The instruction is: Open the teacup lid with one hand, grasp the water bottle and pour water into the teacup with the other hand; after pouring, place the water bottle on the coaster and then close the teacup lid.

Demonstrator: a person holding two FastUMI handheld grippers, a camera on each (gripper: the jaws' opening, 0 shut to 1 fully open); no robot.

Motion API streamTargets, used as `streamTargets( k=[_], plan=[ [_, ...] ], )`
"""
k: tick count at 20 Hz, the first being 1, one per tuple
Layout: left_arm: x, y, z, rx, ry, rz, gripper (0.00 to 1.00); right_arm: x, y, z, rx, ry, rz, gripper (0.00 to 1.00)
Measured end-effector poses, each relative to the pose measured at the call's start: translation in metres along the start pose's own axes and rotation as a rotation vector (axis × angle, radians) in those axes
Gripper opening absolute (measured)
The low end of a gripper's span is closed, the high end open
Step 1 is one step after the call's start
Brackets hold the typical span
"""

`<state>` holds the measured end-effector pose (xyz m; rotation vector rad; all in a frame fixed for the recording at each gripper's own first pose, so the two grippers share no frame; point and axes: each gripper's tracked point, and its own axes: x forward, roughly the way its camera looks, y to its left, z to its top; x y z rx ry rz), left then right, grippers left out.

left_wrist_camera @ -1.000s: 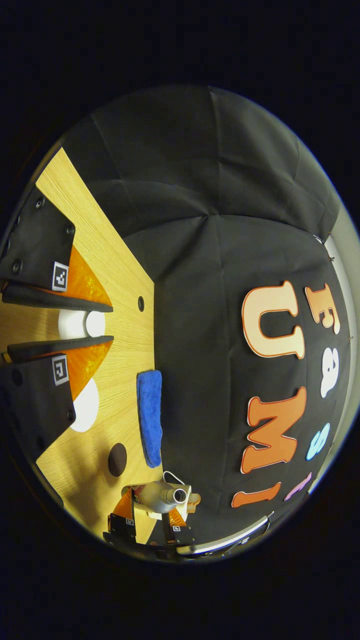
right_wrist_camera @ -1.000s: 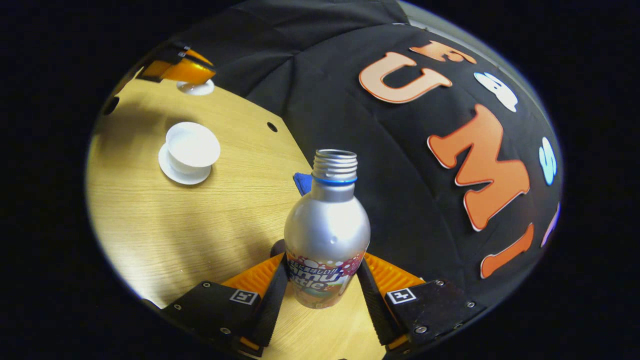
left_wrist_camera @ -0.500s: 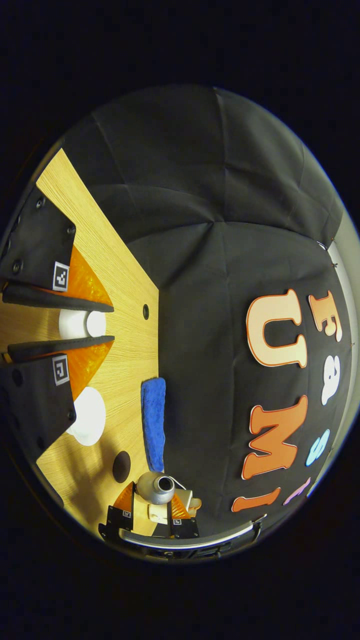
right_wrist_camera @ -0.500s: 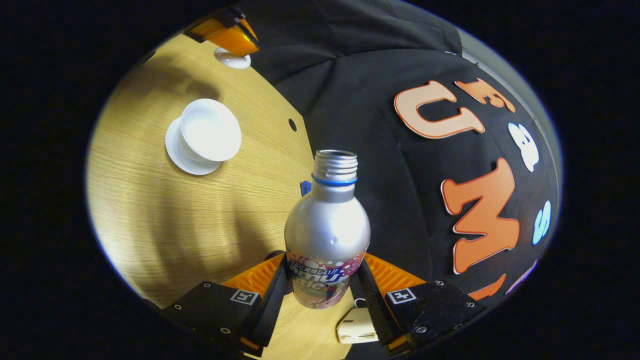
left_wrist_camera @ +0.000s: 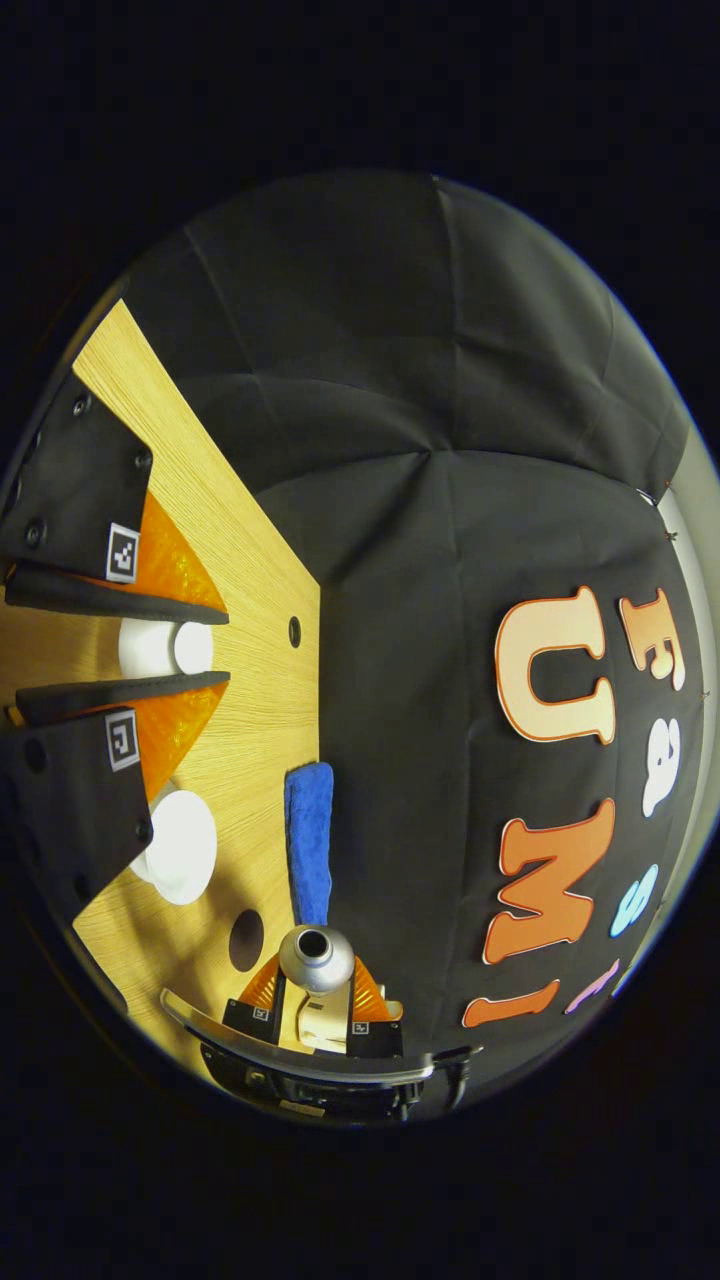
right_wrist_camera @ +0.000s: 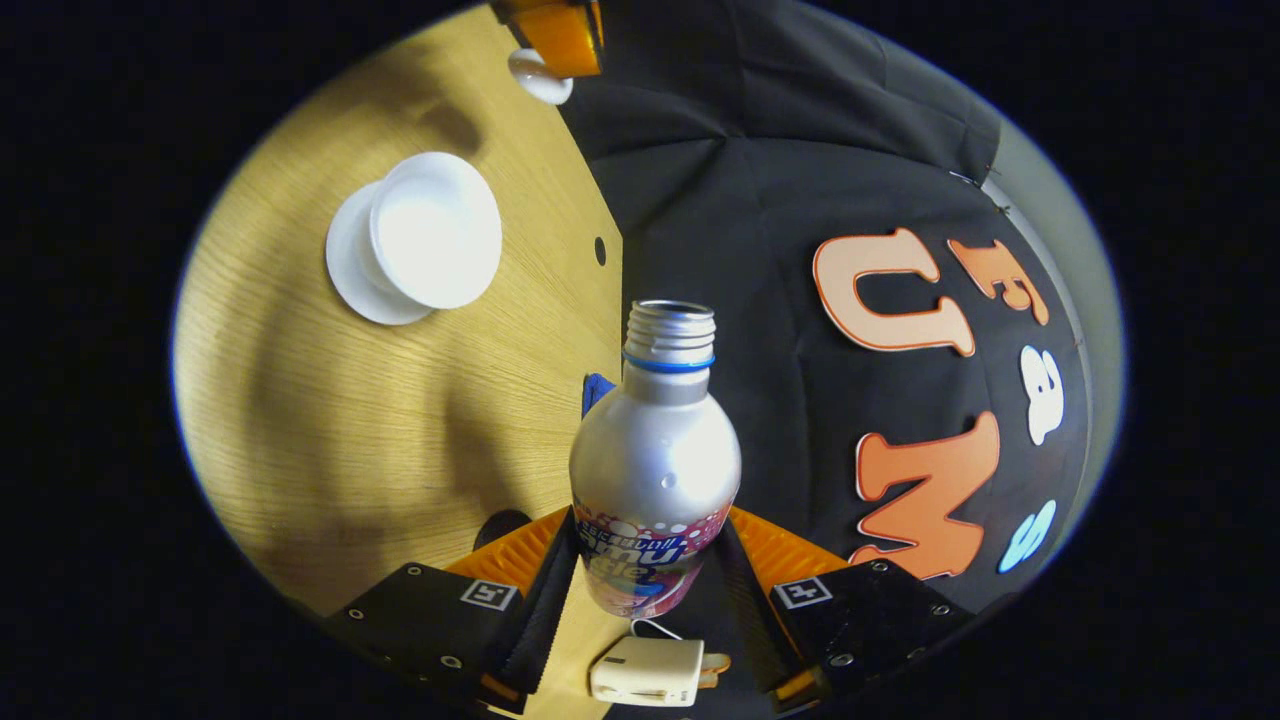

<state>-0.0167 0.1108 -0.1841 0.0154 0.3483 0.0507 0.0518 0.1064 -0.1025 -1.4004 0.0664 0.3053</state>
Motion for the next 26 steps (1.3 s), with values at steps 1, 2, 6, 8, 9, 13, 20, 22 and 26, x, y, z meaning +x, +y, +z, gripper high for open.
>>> streamTargets(
  k=[1, 2, 6, 8, 9, 13, 20, 22, 26],
  plan=[
    [0.0, 0.001, -0.001, -0.001, 0.001, 0.0, 0.32, 0.0, -0.002, 0.001, -0.017, -0.005, -0.011, 0.78],
    [-0.001, 0.002, -0.001, -0.001, 0.001, 0.002, 0.36, 0.0, -0.005, 0.002, -0.035, -0.008, -0.025, 0.78],
    [0.0, 0.005, -0.004, -0.004, 0.007, 0.002, 0.32, -0.003, -0.01, 0.008, -0.098, -0.034, -0.07, 0.78],
    [0.0, 0.006, -0.006, -0.004, 0.007, 0.004, 0.32, -0.004, -0.012, 0.01, -0.121, -0.05, -0.08, 0.78],
    [0.001, 0.007, -0.006, -0.004, 0.005, 0.005, 0.32, -0.004, -0.013, 0.012, -0.138, -0.058, -0.089, 0.78],
    [0.0, 0.006, -0.007, -0.006, 0.004, 0.001, 0.36, -0.009, -0.015, 0.019, -0.198, -0.09, -0.119, 0.78],
    [-0.001, 0.01, -0.007, -0.008, 0.003, 0.005, 0.36, -0.013, -0.019, 0.026, -0.263, -0.118, -0.168, 0.78],
    [-0.001, 0.01, -0.008, -0.008, 0.005, 0.006, 0.33, -0.012, -0.022, 0.028, -0.264, -0.127, -0.182, 0.78],
    [-0.001, 0.01, -0.009, -0.01, 0.012, 0.004, 0.36, -0.015, -0.039, 0.035, -0.314, -0.144, -0.252, 0.78]
  ],
)
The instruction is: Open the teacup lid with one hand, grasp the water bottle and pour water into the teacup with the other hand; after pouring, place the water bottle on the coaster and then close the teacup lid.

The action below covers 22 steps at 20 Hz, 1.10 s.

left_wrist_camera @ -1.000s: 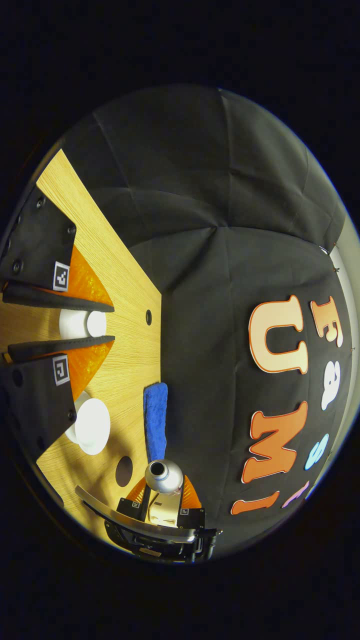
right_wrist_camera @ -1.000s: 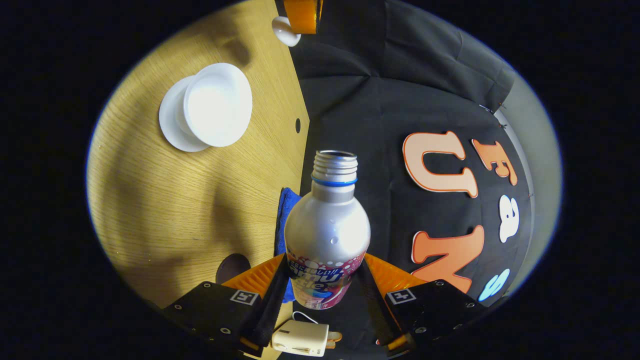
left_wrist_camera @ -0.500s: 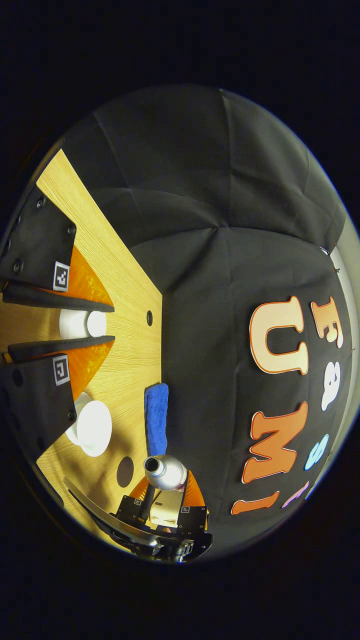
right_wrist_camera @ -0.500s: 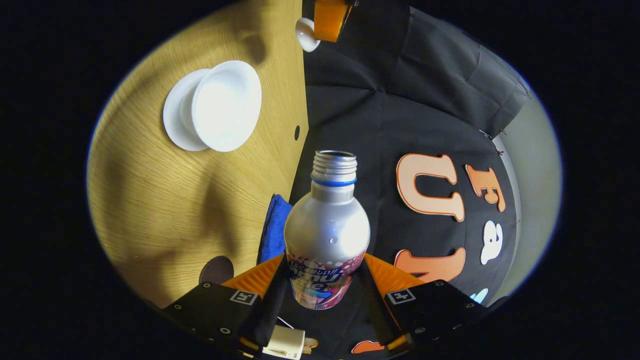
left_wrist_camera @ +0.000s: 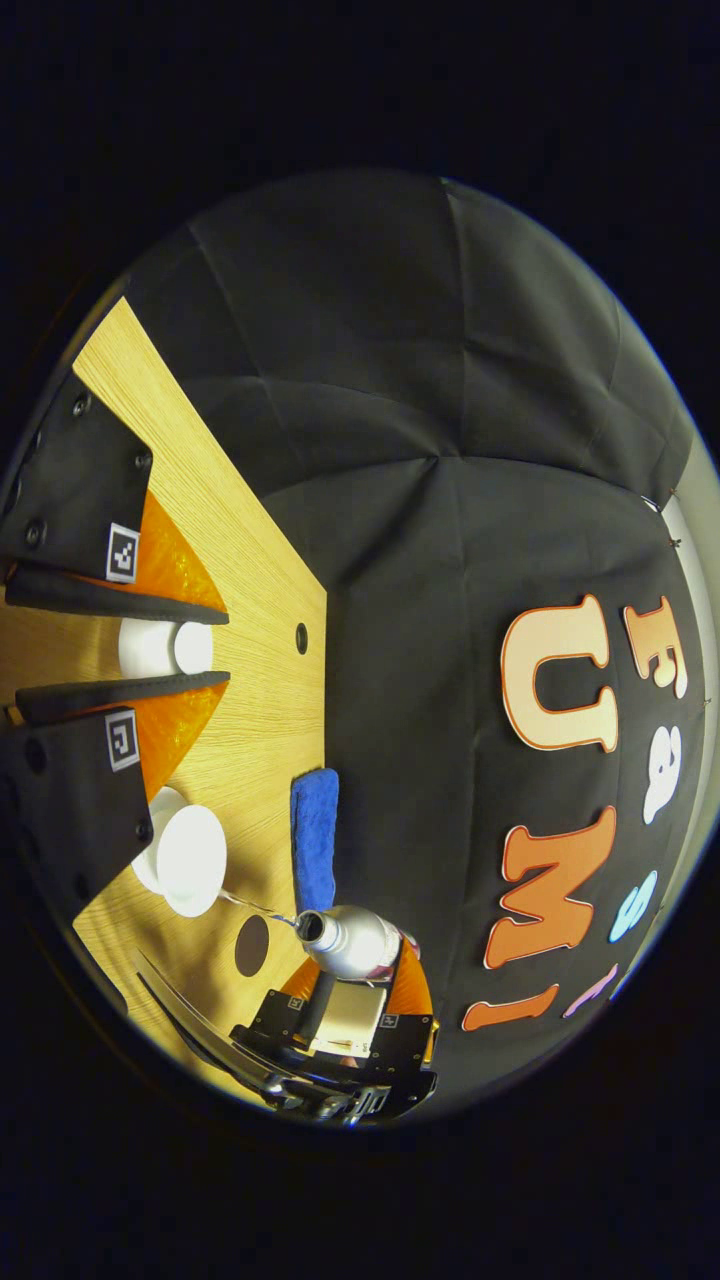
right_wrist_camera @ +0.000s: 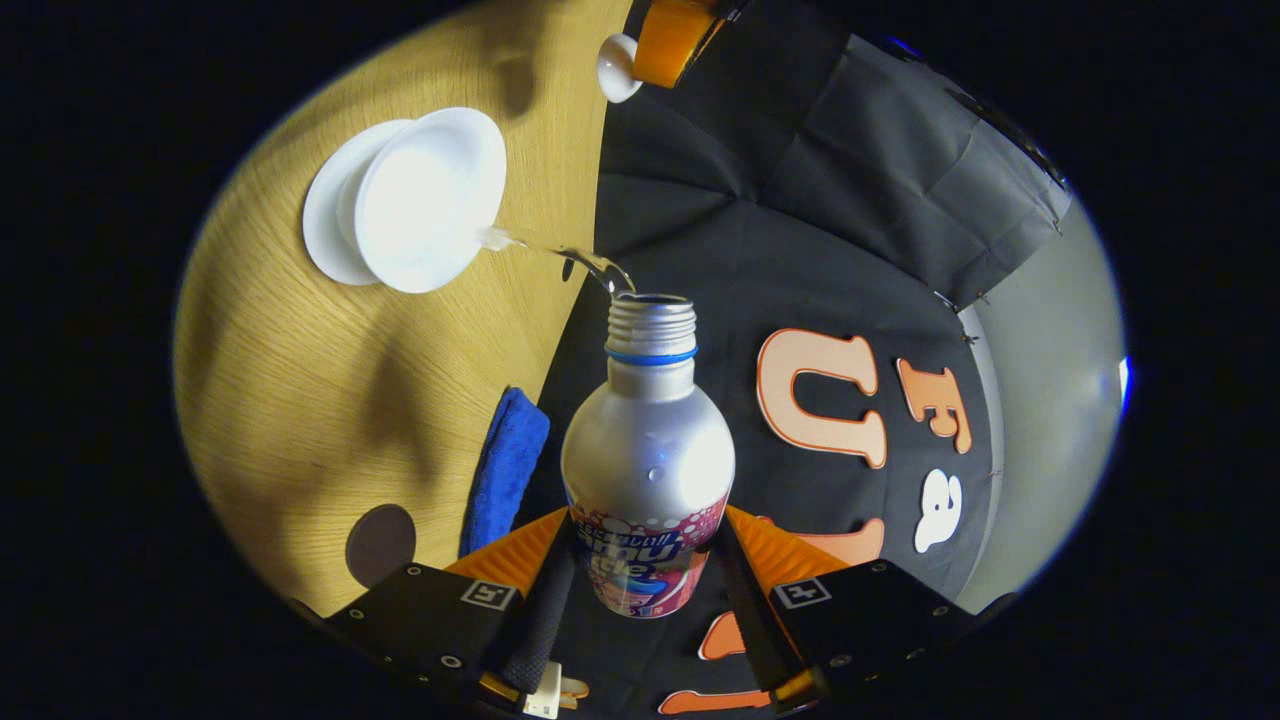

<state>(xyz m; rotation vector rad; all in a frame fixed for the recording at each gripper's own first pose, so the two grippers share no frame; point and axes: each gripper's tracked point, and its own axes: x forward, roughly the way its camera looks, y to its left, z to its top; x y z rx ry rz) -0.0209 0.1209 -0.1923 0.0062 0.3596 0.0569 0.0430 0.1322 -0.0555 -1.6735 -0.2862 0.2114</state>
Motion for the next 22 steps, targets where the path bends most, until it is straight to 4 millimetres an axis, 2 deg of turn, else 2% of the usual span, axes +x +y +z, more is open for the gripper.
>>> streamTargets(
  k=[1, 5, 10, 19, 20, 21, 22],
  plan=[
    [0.0, 0.0, -0.001, 0.0, 0.001, -0.001, 0.32, 0.001, -0.002, 0.0, -0.003, -0.004, -0.008, 0.78],
    [0.0, 0.001, 0.0, 0.001, -0.002, 0.001, 0.32, 0.0, -0.01, 0.002, -0.023, -0.014, -0.037, 0.78],
    [-0.001, 0.0, 0.002, 0.0, -0.008, 0.0, 0.32, 0.007, -0.025, -0.007, -0.05, -0.011, -0.078, 0.78],
    [-0.001, 0.001, 0.002, 0.002, -0.013, -0.005, 0.32, 0.012, -0.034, -0.014, -0.1, -0.012, -0.104, 0.78],
    [0.0, 0.001, 0.002, 0.002, -0.015, -0.004, 0.28, 0.014, -0.037, -0.016, -0.105, -0.015, -0.109, 0.78],
    [-0.001, 0.001, 0.003, 0.002, -0.017, -0.004, 0.32, 0.015, -0.038, -0.016, -0.108, -0.016, -0.112, 0.78],
    [-0.001, 0.001, 0.004, 0.003, -0.019, -0.004, 0.32, 0.014, -0.038, -0.017, -0.111, -0.018, -0.116, 0.78]
  ],
)
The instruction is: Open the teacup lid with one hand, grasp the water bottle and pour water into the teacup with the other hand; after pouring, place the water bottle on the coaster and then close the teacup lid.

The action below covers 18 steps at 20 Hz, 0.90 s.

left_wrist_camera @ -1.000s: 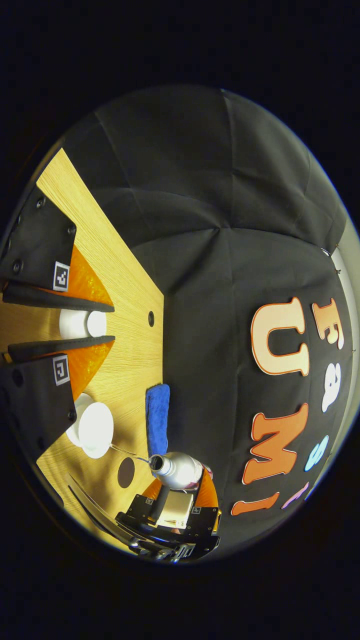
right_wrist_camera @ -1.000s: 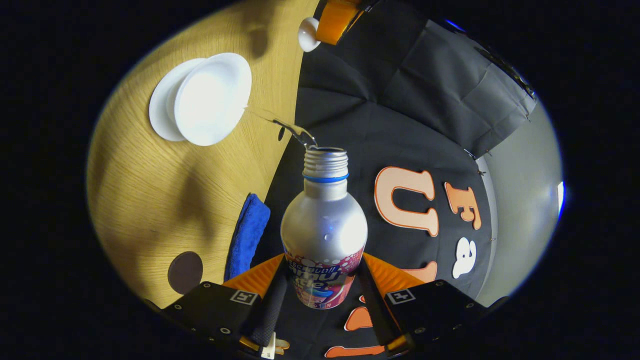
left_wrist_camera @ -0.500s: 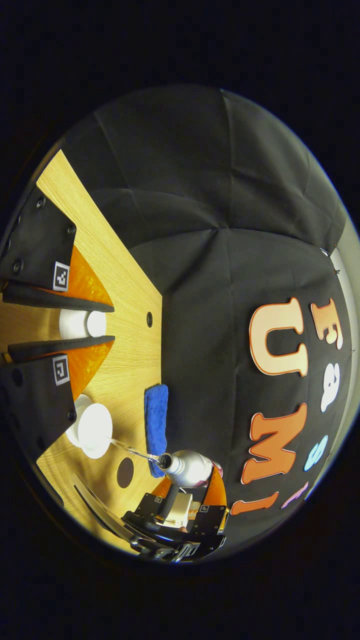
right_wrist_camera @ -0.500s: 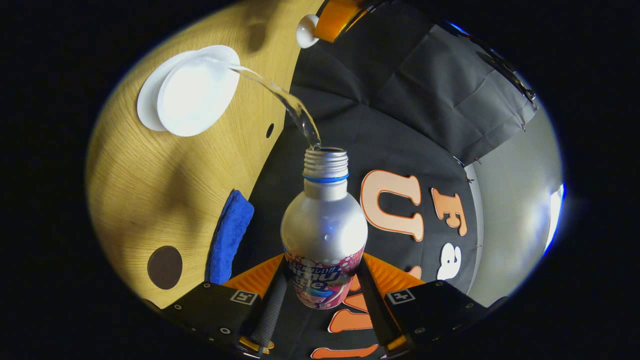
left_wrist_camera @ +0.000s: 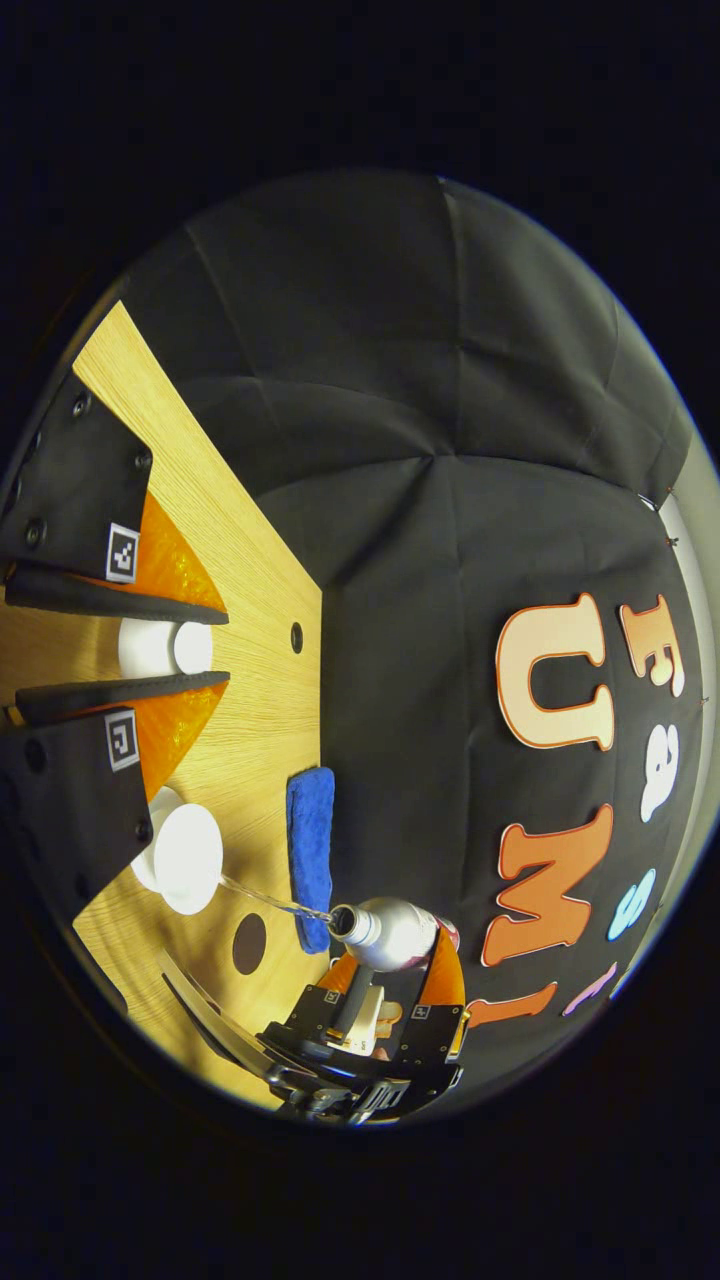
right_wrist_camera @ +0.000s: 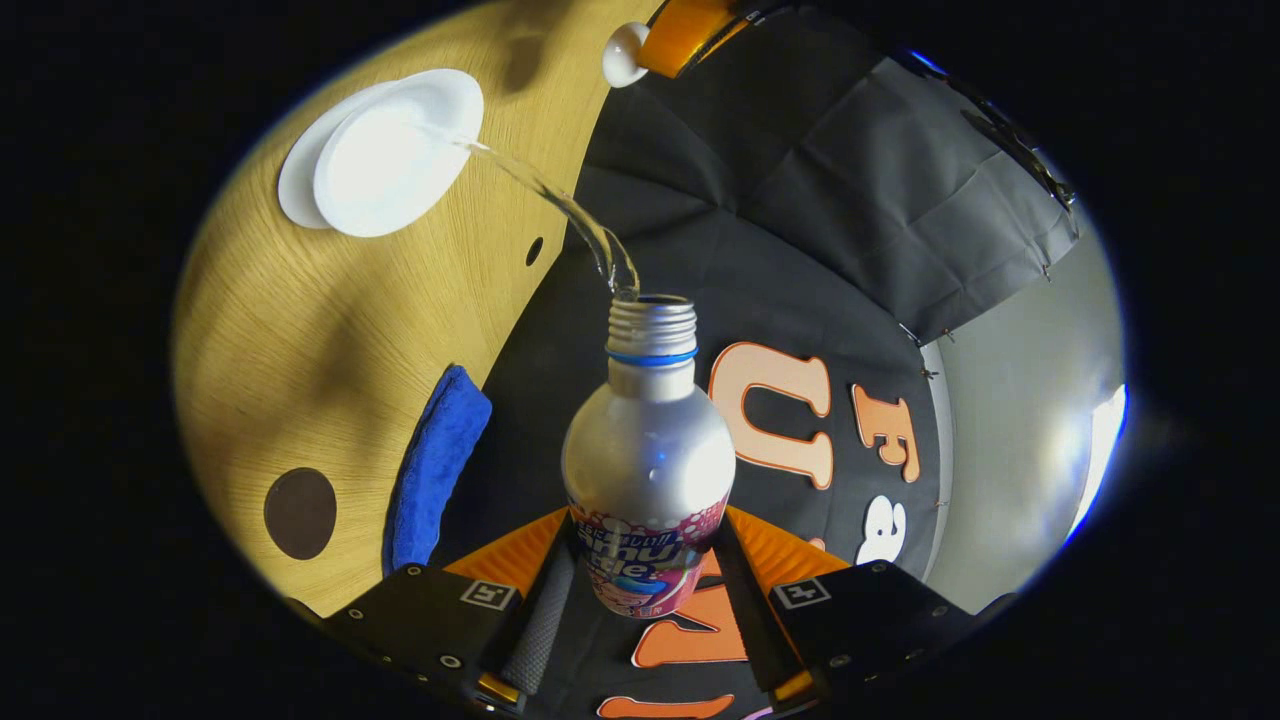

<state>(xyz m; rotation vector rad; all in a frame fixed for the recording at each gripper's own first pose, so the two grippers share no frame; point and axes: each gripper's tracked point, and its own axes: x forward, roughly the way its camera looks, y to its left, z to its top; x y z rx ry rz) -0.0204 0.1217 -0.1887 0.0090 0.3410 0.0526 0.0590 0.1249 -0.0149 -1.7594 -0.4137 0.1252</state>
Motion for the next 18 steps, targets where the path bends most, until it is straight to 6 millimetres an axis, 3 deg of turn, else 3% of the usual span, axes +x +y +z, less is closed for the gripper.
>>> streamTargets(
  k=[9, 10, 13, 15, 18],
  plan=[
    [0.0, 0.0, -0.002, 0.0, 0.0, -0.006, 0.32, -0.001, 0.011, 0.01, -0.058, -0.034, 0.014, 0.78],
    [0.0, 0.0, -0.001, 0.0, 0.001, -0.005, 0.28, 0.0, 0.012, 0.011, -0.068, -0.039, 0.011, 0.78],
    [0.0, 0.0, -0.001, 0.0, 0.0, -0.002, 0.36, 0.0, 0.019, 0.016, -0.087, -0.059, 0.017, 0.78],
    [0.001, 0.0, -0.002, 0.001, 0.0, -0.001, 0.32, -0.001, 0.025, 0.021, -0.099, -0.077, 0.025, 0.78],
    [0.0, 0.0, -0.002, -0.001, 0.0, -0.001, 0.36, -0.002, 0.029, 0.029, -0.121, -0.102, 0.023, 0.78]
  ],
)
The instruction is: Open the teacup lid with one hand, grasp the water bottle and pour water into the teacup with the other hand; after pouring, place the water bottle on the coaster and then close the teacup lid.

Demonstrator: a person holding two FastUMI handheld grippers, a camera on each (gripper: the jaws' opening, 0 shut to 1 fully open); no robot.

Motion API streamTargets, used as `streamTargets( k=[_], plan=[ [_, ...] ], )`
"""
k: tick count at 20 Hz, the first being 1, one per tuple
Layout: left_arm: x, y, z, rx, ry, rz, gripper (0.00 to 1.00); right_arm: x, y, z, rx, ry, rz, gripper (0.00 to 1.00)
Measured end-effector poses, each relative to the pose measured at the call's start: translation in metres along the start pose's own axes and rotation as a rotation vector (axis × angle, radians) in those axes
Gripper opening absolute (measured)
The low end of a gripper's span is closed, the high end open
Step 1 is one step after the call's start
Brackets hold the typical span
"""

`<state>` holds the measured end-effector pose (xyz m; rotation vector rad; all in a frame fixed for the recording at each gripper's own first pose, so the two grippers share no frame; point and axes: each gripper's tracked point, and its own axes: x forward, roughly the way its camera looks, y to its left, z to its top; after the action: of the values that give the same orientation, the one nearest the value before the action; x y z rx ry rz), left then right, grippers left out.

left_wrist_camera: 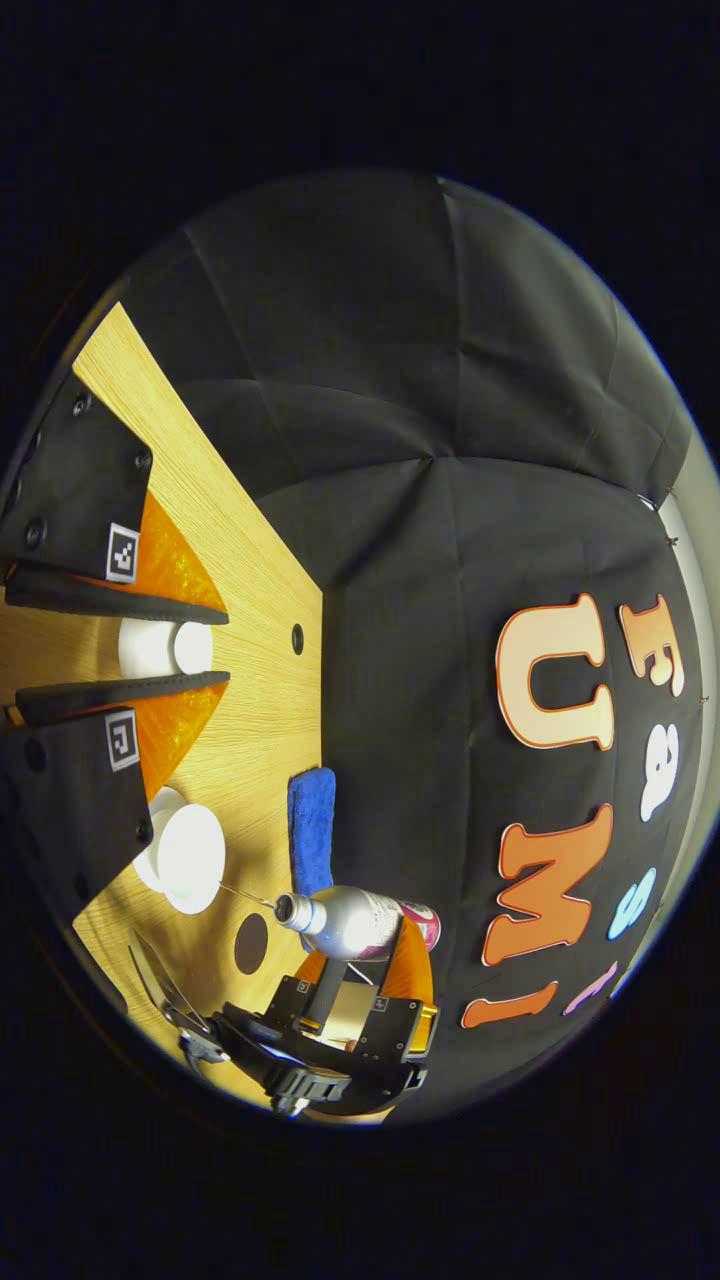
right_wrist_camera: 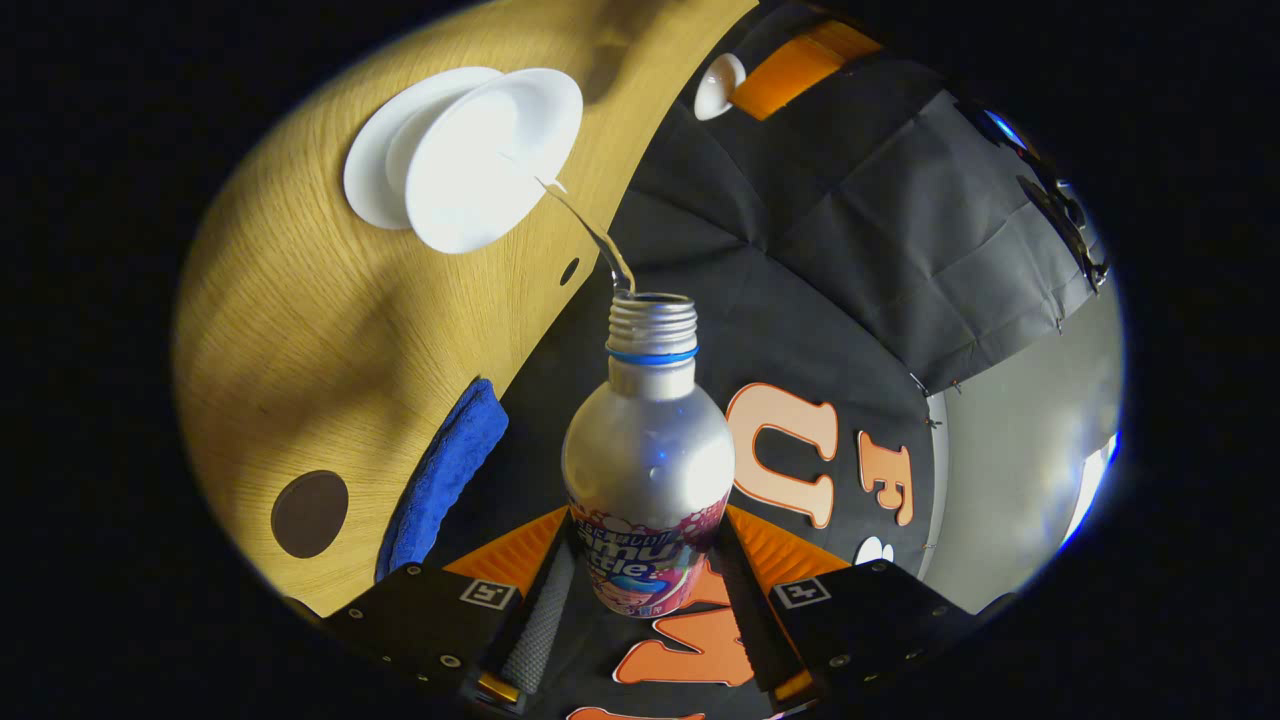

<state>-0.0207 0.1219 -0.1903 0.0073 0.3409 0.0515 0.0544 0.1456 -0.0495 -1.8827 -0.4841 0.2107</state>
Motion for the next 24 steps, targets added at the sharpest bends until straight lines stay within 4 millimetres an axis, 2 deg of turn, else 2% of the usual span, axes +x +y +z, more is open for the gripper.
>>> streamTargets(
  k=[1, 3, 4, 5, 6, 7, 8, 13, 17, 18, 19, 20, 22, 23, 24],
  plan=[
    [0.0, 0.0, 0.0, -0.001, 0.001, -0.001, 0.32, 0.0, 0.002, 0.003, -0.004, -0.011, 0.003, 0.78],
    [0.0, 0.0, -0.001, -0.003, 0.002, -0.001, 0.32, -0.003, 0.009, 0.01, -0.012, -0.03, 0.015, 0.78],
    [0.0, 0.0, -0.001, -0.005, 0.002, -0.001, 0.36, -0.006, 0.011, 0.014, -0.024, -0.041, 0.015, 0.78],
    [0.0, 0.0, -0.001, -0.006, 0.003, -0.001, 0.32, -0.007, 0.012, 0.017, -0.035, -0.048, 0.014, 0.78],
    [-0.001, 0.0, 0.0, -0.007, 0.003, -0.002, 0.32, -0.008, 0.014, 0.02, -0.039, -0.057, 0.012, 0.78],
    [-0.001, -0.001, -0.001, -0.007, 0.005, -0.004, 0.36, -0.009, 0.015, 0.022, -0.042, -0.062, 0.013, 0.78],
    [-0.001, -0.001, -0.001, -0.009, 0.003, -0.006, 0.32, -0.007, 0.014, 0.024, -0.045, -0.068, 0.012, 0.78],
    [-0.001, -0.001, 0.0, -0.017, -0.005, -0.016, 0.32, -0.007, 0.012, 0.027, -0.05, -0.077, 0.006, 0.78],
    [-0.002, -0.002, 0.003, -0.017, -0.015, -0.02, 0.32, -0.008, 0.018, 0.03, -0.045, -0.083, 0.019, 0.78],
    [-0.002, -0.003, 0.005, -0.019, -0.021, -0.023, 0.32, -0.008, 0.019, 0.03, -0.032, -0.083, 0.028, 0.78],
    [-0.002, -0.003, 0.005, -0.019, -0.026, -0.025, 0.36, -0.007, 0.021, 0.028, -0.013, -0.078, 0.04, 0.78],
    [-0.003, -0.004, 0.007, -0.017, -0.032, -0.028, 0.32, -0.006, 0.025, 0.026, 0.012, -0.075, 0.054, 0.78],
    [-0.004, -0.007, 0.008, -0.008, -0.036, -0.035, 0.32, -0.007, 0.032, 0.026, 0.068, -0.064, 0.082, 0.78],
    [-0.005, -0.009, 0.01, -0.008, -0.04, -0.04, 0.28, -0.009, 0.036, 0.026, 0.103, -0.058, 0.098, 0.78],
    [-0.006, -0.014, 0.013, -0.009, -0.045, -0.044, 0.32, -0.009, 0.04, 0.027, 0.141, -0.049, 0.114, 0.78]
  ],
)
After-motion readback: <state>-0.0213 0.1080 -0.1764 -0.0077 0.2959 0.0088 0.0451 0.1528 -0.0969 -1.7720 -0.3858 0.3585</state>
